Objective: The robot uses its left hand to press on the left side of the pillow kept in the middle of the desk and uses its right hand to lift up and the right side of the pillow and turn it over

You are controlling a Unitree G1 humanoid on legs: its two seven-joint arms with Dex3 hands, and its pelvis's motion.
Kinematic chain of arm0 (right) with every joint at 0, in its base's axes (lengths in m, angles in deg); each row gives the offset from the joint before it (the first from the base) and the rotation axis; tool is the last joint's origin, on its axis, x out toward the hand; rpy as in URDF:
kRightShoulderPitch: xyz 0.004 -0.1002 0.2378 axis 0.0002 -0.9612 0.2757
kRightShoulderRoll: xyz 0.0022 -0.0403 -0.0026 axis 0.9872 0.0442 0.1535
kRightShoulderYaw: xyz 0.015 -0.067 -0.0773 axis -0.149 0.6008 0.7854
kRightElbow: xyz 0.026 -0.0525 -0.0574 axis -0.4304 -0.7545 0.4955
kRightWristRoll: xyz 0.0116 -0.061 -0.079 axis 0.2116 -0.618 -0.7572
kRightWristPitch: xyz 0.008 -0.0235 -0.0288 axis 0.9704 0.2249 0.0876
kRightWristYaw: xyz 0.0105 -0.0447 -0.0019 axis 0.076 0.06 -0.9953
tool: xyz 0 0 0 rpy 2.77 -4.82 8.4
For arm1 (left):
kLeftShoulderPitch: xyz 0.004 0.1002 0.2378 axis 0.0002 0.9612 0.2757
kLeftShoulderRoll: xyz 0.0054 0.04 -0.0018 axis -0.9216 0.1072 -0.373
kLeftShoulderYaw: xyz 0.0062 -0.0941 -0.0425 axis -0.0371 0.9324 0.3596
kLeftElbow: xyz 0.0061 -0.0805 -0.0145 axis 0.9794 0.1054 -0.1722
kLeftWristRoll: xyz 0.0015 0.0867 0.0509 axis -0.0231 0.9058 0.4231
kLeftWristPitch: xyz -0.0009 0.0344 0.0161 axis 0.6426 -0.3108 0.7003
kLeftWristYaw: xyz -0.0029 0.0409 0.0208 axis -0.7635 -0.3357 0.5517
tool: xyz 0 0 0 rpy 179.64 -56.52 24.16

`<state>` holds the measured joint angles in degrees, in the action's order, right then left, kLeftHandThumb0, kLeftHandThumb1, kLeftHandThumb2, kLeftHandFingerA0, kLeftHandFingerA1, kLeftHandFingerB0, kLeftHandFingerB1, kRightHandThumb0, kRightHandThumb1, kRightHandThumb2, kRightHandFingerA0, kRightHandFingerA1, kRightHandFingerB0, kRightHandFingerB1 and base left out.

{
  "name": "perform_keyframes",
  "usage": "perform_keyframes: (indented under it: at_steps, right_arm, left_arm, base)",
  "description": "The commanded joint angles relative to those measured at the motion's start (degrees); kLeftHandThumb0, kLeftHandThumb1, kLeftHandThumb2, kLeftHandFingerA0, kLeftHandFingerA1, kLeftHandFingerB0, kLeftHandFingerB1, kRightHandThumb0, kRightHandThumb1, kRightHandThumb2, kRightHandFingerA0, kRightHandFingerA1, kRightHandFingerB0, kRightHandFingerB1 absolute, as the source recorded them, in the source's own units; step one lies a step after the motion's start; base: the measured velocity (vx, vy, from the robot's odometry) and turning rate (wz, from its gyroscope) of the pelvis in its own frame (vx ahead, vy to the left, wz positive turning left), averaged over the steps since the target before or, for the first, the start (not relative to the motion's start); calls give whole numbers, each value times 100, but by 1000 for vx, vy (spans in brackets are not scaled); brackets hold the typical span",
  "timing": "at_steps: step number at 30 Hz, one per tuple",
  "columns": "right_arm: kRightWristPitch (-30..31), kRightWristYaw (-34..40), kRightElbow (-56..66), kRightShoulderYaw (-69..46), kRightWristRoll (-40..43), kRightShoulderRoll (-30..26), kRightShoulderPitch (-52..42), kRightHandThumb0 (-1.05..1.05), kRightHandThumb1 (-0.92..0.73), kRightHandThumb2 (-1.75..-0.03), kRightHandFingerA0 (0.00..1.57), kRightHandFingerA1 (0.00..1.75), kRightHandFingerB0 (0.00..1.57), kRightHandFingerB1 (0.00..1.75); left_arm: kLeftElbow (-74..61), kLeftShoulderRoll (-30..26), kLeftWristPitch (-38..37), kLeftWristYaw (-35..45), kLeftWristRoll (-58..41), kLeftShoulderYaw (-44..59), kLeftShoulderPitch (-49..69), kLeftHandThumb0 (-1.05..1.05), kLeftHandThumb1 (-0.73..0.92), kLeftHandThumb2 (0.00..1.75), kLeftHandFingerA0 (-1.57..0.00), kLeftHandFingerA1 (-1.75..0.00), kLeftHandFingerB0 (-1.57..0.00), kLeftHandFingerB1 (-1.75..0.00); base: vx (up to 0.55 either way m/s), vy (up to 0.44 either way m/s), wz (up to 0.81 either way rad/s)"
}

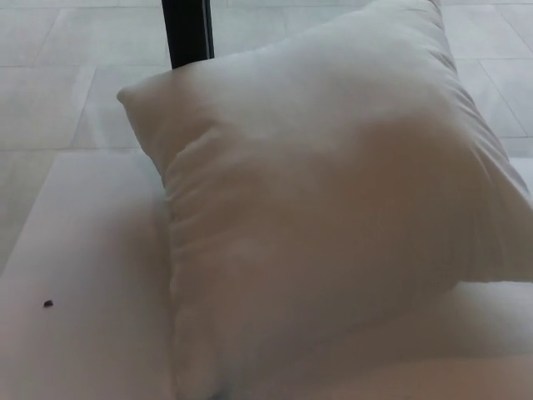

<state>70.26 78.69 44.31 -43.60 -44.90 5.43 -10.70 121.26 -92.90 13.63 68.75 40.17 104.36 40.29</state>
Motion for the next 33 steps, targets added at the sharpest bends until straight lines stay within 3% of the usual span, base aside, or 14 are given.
perform_keyframes:
  at_steps: [1, 5, 6, 7, 10, 12, 15, 16, 17, 20, 24, 25, 26, 33]
  right_arm:
    - [-1539, 560, -1107, -119, 261, -89, -426, -65, -71, -61, 67, 155, 18, 40]
    - [-1734, 644, -1383, 244, 65, -81, -496, -65, -69, -61, 72, 123, 26, 42]
    - [-1716, 608, -1381, 286, 63, -78, -542, -65, -68, -61, 84, 128, 26, 42]
    - [-1767, 542, -1396, 416, 4, -75, -595, -64, -69, -60, 90, 146, 25, 42]
    - [-1938, 262, -1403, 629, 39, -58, -626, -66, -64, -59, 69, 79, 26, 41]
    - [-2126, 120, -1437, 871, -75, -101, -698, -68, -61, -59, 87, 163, 29, 41]
    - [-2301, 68, -1534, 1204, -227, -215, -799, -68, -58, -62, 102, 160, 31, 45]
    - [-2363, 31, -1561, 1264, -202, -225, -849, -67, -58, -63, 104, 165, 33, 44]
    - [-2365, -36, -1539, 1292, -168, -222, -906, -66, -45, -90, 124, 147, 29, 55]
    - [-2417, 74, -1575, 1450, -165, -229, -900, -65, -60, -60, 102, 160, 34, 43]
    - [-2543, 104, -1791, 1573, -9, -228, -835, -68, -57, -64, 91, 160, 33, 41]
    - [-2562, 59, -1819, 1613, 11, -249, -846, -78, -50, -90, 116, 148, 29, 54]
    - [-2588, 58, -1844, 1658, 26, -257, -847, -68, -59, -63, 93, 161, 31, 42]
    - [-2697, 80, -1867, 1906, 133, -273, -909, -66, -63, -59, 89, 151, 26, 40]
  left_arm:
    - [821, 271, -621, 357, 201, -311, 779, -63, 36, 76, -36, -78, -8, -64]
    - [485, 261, -713, 563, 252, -572, 1025, -70, 40, 78, -43, -89, -9, -67]
    - [556, 231, -715, 550, 263, -610, 992, -64, 50, 55, -40, -95, -4, -74]
    - [789, 155, -736, 490, 293, -653, 886, -66, 40, 78, -31, -76, -6, -62]
    - [885, 134, -626, 403, 224, -660, 869, -61, 39, 77, -34, -75, -5, -64]
    - [985, 125, -667, 260, 258, -680, 863, -61, 41, 72, -60, -108, -4, -65]
    - [854, 132, -731, 122, 432, -835, 1041, -59, 54, 57, -65, -107, -6, -68]
    - [804, 133, -775, 149, 464, -882, 1129, -44, 34, 88, -53, -85, -5, -58]
    - [861, 117, -810, 201, 442, -889, 1142, -53, 51, 54, -32, -89, -8, -70]
    - [991, 85, -686, 128, 328, -842, 1065, -57, 42, 74, -79, -118, -15, -60]
    - [1061, -51, -834, 154, 464, -998, 1015, -55, 52, 56, -86, -127, -15, -62]
    - [949, -83, -862, 117, 636, -1174, 1068, -66, 43, 79, -85, -121, -16, -63]
    - [961, -125, -885, 114, 678, -1251, 1047, -59, 52, 56, -87, -140, -13, -69]
    - [987, -198, -778, 207, 482, -1334, 977, -61, 47, 55, -65, -124, -14, -72]
  base:
    - [0, 0, 0]
    - [0, 0, 0]
    - [0, 0, 0]
    - [0, 0, 0]
    - [0, 0, 0]
    - [0, 0, 0]
    - [0, 0, 0]
    - [0, 0, 0]
    - [0, 0, 0]
    - [0, 0, 0]
    - [0, 0, 0]
    - [0, 0, 0]
    - [0, 0, 0]
    - [0, 0, 0]
